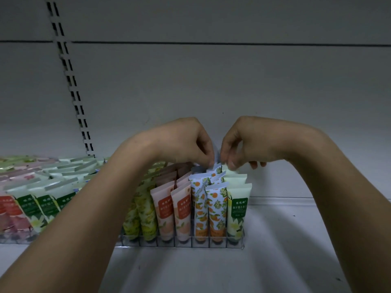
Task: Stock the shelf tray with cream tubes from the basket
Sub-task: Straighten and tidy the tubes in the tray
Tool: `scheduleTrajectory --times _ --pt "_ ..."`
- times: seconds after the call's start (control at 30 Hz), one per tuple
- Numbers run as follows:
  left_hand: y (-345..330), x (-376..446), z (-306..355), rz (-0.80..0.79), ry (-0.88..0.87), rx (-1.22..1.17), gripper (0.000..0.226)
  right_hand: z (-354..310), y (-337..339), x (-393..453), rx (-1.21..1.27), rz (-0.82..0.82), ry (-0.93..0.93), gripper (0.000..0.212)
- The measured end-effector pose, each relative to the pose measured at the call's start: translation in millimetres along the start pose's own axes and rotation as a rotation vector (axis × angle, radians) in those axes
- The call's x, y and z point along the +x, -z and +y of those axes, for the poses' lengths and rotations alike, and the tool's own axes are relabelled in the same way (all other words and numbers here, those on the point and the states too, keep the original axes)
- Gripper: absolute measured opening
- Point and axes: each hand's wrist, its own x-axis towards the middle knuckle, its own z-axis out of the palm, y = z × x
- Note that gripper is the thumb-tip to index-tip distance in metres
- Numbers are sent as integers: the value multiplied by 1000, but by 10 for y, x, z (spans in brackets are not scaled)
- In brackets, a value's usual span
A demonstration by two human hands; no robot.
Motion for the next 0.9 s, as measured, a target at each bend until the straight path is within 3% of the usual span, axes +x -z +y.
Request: scheduleTrajectory --times 0.1,0.2,0.33,0.73,0.9 --pt "141 -76 -17 38 -22 -10 4 -57 53 -41 82 23 82 9" --pt "202 -138 2 -39 -10 -3 4 -148 43 -53 88 -40 128 7" --pt "128 -122 35 -130 42 32 5 -192 -31 -33 25 -83 83 7" --pt "97 -85 27 -104 33 -12 7 -135 84 -124 9 -25 42 5" --pt "73 -78 63 -120 -19 -45 11 -71 114 -174 -55 -136 -67 7"
